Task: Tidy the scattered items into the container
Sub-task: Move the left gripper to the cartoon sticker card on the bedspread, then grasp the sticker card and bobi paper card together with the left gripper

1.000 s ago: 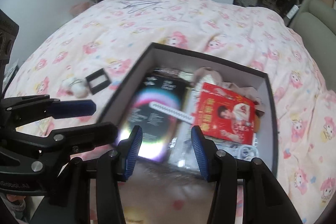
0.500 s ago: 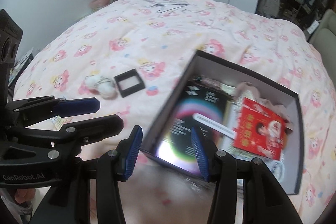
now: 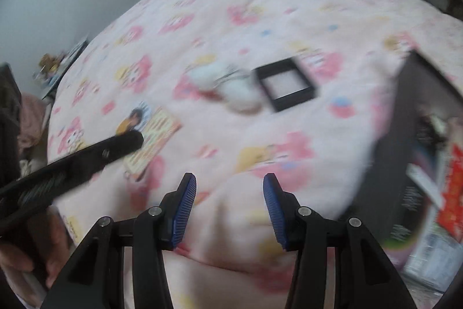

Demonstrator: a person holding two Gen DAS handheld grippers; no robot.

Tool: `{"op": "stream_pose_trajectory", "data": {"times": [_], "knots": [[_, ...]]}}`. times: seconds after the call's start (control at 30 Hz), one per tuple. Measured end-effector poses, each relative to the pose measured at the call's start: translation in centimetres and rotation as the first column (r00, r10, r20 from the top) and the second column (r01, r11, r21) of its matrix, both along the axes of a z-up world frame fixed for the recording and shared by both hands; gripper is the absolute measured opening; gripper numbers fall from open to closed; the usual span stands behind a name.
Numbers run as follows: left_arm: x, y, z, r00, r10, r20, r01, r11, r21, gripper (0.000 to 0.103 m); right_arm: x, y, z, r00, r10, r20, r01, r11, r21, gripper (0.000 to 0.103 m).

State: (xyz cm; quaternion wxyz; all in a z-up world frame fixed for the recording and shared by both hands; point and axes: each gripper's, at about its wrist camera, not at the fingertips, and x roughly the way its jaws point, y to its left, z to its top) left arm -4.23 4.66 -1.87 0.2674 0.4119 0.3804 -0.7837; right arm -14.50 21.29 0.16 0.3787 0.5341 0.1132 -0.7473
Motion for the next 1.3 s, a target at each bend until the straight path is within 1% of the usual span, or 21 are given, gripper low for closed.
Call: {"op": "stream_pose_trajectory", "data": {"times": [0.07,0.13,0.17,0.27,0.3,0.43,0.63,0.73,0.77,0.8,0.83,0.87,0.9,0.93,0.97,1.03,1.1,1.13,1.17,1.2,1.3], "knots": [[1.4,-1.5,-1.7,0.996,0.084,0.032,-0.084,0.996,0.005,0.052,0.2,-1.4,-1.1,0.999,0.010,0.033,-0.011,1.000,0.021,0.044],[2.2,-2.4,-2.6,0.991,0.128,0.038,-0.128,0.992,0.000,0.052,0.4,-2.3,-1.8,0.997,0.022,0.076,-0.023,1.000,0.020,0.044],[2.5,-3.0,-3.2,0.988,0.148,0.036,-0.148,0.989,0.016,0.052,0.5,-3.0,-2.3,0.995,0.036,0.095,-0.038,0.999,0.017,0.044],[3.3,-4.3,-5.3,0.980,0.194,0.033,-0.196,0.976,0.098,0.052,1.0,-4.6,-2.9,0.993,0.072,0.089,-0.075,0.997,0.024,0.044],[3.5,-4.7,-5.8,0.977,0.210,0.030,-0.212,0.971,0.110,0.052,1.0,-5.3,-3.2,0.992,0.085,0.089,-0.088,0.996,0.024,0.044],[3.4,-6.5,-5.8,0.975,0.224,0.010,-0.224,0.971,0.078,0.052,0.2,-7.3,-4.6,0.989,0.088,0.118,-0.092,0.995,0.037,0.044],[3.7,-9.6,-6.2,0.967,0.254,-0.003,-0.253,0.963,0.088,0.052,-0.3,-9.2,-6.2,0.978,0.092,0.188,-0.096,0.995,0.013,0.044],[3.3,-11.4,-5.0,0.968,0.253,-0.006,-0.253,0.968,-0.001,0.052,-0.4,-9.9,-6.7,0.977,0.072,0.203,-0.079,0.997,0.026,0.044],[3.1,-12.1,-4.5,0.969,0.247,-0.010,-0.247,0.968,-0.032,0.052,-0.2,-9.9,-6.6,0.977,0.071,0.201,-0.077,0.997,0.024,0.044],[2.6,-12.8,-4.2,0.977,0.212,-0.013,-0.212,0.977,-0.036,0.053,-0.1,-9.9,-6.5,0.977,0.075,0.199,-0.080,0.997,0.017,0.044],[2.1,-13.2,-4.3,0.986,0.166,-0.012,-0.166,0.986,-0.017,0.052,0.0,-9.8,-6.4,0.977,0.076,0.200,-0.080,0.997,0.012,0.044],[1.4,-13.5,-4.6,0.994,0.106,-0.007,-0.106,0.994,0.033,0.049,0.1,-9.7,-6.4,0.975,0.077,0.209,-0.080,0.997,0.005,0.044],[1.0,-13.5,-5.1,0.998,0.070,-0.005,-0.070,0.993,0.092,0.045,0.1,-9.6,-6.4,0.969,0.080,0.236,-0.079,0.997,-0.012,0.044],[1.0,-13.1,-5.4,0.999,0.050,-0.014,-0.048,0.991,0.127,0.039,0.1,-9.6,-6.4,0.961,0.085,0.264,-0.079,0.996,-0.033,0.044],[1.0,-12.5,-5.6,0.999,0.033,-0.022,-0.030,0.989,0.144,0.039,0.2,-9.5,-6.3,0.950,0.096,0.297,-0.080,0.995,-0.065,0.044],[1.2,-11.2,-6.1,1.000,0.001,-0.022,0.003,0.986,0.169,0.039,0.1,-9.5,-6.1,0.952,0.097,0.291,-0.078,0.994,-0.075,0.044],[1.5,-9.6,-6.8,0.999,-0.043,-0.014,0.045,0.969,0.241,0.039,-0.1,-9.2,-5.8,0.963,0.073,0.260,-0.059,0.996,-0.062,0.044],[1.7,-8.6,-7.2,0.997,-0.081,-0.005,0.079,0.947,0.310,0.040,-0.3,-8.9,-5.7,0.962,0.061,0.265,-0.045,0.997,-0.067,0.044],[1.8,-7.9,-7.2,0.994,-0.107,-0.005,0.102,0.936,0.336,0.040,-0.5,-8.7,-5.6,0.963,0.044,0.267,-0.026,0.997,-0.071,0.044],[2.1,-7.3,-6.6,0.992,-0.125,-0.015,0.123,0.937,0.328,0.040,-0.7,-8.2,-5.3,0.966,0.029,0.256,-0.009,0.997,-0.078,0.044],[2.6,-6.8,-4.8,0.993,-0.118,-0.029,0.121,0.967,0.226,0.045,-1.0,-7.4,-4.9,0.978,-0.009,0.207,0.022,0.998,-0.060,0.044]]}}
